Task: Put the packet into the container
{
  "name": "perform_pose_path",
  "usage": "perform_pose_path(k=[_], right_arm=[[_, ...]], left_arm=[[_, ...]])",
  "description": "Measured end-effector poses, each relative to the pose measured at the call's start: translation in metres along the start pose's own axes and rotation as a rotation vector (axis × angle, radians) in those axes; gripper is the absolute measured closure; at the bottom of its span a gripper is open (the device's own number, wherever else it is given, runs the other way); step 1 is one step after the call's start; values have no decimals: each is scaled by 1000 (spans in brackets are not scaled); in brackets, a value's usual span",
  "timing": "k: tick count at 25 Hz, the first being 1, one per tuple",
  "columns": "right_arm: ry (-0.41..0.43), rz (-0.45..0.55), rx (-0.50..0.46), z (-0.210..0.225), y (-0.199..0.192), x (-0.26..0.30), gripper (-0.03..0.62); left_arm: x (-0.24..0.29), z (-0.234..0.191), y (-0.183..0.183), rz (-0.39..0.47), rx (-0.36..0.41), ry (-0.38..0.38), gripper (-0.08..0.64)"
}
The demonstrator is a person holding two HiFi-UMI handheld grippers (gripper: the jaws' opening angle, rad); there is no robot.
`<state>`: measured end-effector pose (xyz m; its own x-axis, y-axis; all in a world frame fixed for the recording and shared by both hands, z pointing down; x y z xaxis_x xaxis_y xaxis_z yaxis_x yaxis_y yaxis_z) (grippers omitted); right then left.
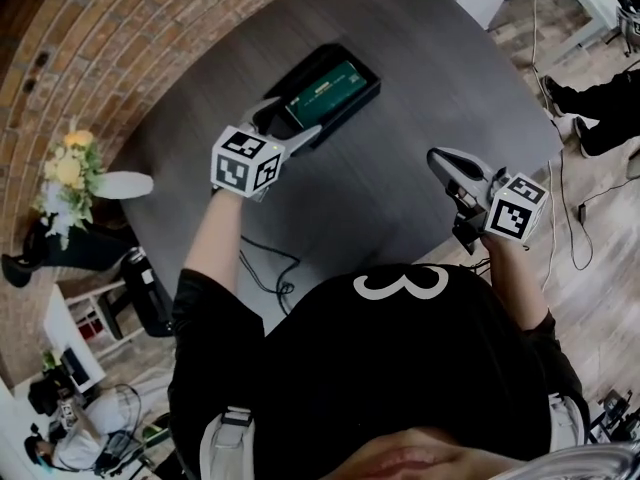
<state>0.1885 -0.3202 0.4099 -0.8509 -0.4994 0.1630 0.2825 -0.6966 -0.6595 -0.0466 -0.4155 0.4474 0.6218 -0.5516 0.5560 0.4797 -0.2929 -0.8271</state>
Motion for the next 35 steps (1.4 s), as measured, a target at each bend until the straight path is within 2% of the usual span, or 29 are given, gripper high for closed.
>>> perform_pose_path(k=[2,6,9,13,16,20,23,35], right_arm=[[11,9,-31,-14,2,4,591],[43,37,-57,-42,9,10,591],[76,45,-59,-65,9,15,591],[103,26,-107,-96,6,24,591],[119,26,-145,-118,4,29,591],[139,26,-181,-138,-3,32,591],[138,20,-194,-145,-12,32,591],[123,-6,-235,-161,-39,29,591]], left_arm=[[-19,13,11,54,-57,-7,197],[-60,40,33,184,-209,-29,318],[-84,62,37,239,-297,-29,371],[-116,88,43,288,-298,27,451],[-135,109,47,328,-305,17,476],[-152,128,42,371,-400,-3,558],[-162,136,43,416,-464,-13,552],[-172,156,43,428,-425,3,549]])
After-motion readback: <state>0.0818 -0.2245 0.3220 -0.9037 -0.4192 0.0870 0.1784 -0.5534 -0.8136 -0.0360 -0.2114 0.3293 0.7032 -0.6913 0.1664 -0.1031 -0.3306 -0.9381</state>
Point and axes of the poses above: the fingertips, and each gripper's own axes: x forward along the fingers, z to its right, y out of its top, the point moved 2 cm from there along -x, backward along the fingers, and after that the axes turned 8 degrees about x, right-handed, at the moved point
